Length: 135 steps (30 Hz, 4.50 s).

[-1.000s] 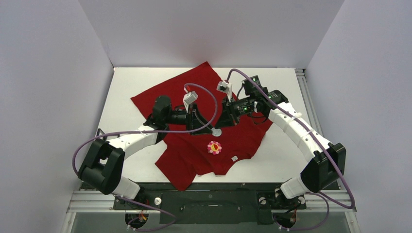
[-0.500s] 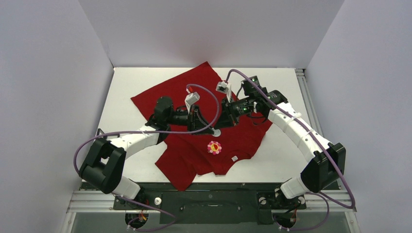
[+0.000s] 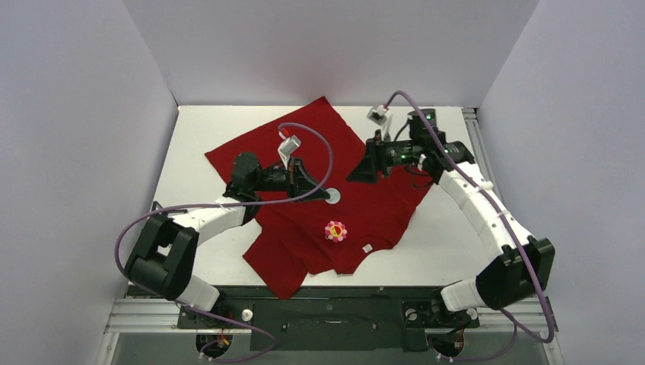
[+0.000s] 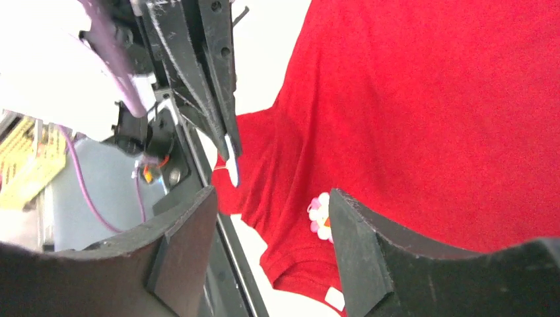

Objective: Remove the brooch from the garment

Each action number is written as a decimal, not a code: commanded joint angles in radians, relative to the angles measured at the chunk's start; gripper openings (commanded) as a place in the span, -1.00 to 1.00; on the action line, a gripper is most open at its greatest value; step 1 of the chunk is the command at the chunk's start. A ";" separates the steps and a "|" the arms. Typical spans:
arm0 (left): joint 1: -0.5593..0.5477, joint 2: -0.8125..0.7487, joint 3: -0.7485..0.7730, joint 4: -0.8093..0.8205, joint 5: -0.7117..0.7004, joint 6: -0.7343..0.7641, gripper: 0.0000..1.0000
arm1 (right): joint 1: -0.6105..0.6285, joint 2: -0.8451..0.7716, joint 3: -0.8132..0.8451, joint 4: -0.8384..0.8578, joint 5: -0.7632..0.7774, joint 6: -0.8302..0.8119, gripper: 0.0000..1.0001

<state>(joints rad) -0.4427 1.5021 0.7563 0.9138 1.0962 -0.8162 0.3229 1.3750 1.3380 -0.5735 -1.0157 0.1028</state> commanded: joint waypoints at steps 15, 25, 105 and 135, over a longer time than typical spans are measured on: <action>0.106 0.012 0.026 0.555 -0.246 -0.480 -1.00 | -0.017 -0.093 -0.035 0.642 0.111 0.469 0.55; 0.106 -0.037 -0.002 0.576 -0.320 -0.472 -1.00 | 0.078 -0.081 -0.266 1.178 0.043 0.804 0.39; 0.099 -0.041 -0.014 0.490 -0.332 -0.421 -1.00 | 0.211 0.057 -0.067 0.717 0.175 0.477 -0.30; 0.099 -0.046 -0.025 0.481 -0.333 -0.395 -1.00 | 0.201 0.068 -0.071 0.705 0.242 0.524 -0.70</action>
<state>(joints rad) -0.3431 1.4906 0.7280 1.3560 0.7658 -1.2259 0.5377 1.4364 1.2381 0.0982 -0.8238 0.5987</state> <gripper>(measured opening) 0.016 0.165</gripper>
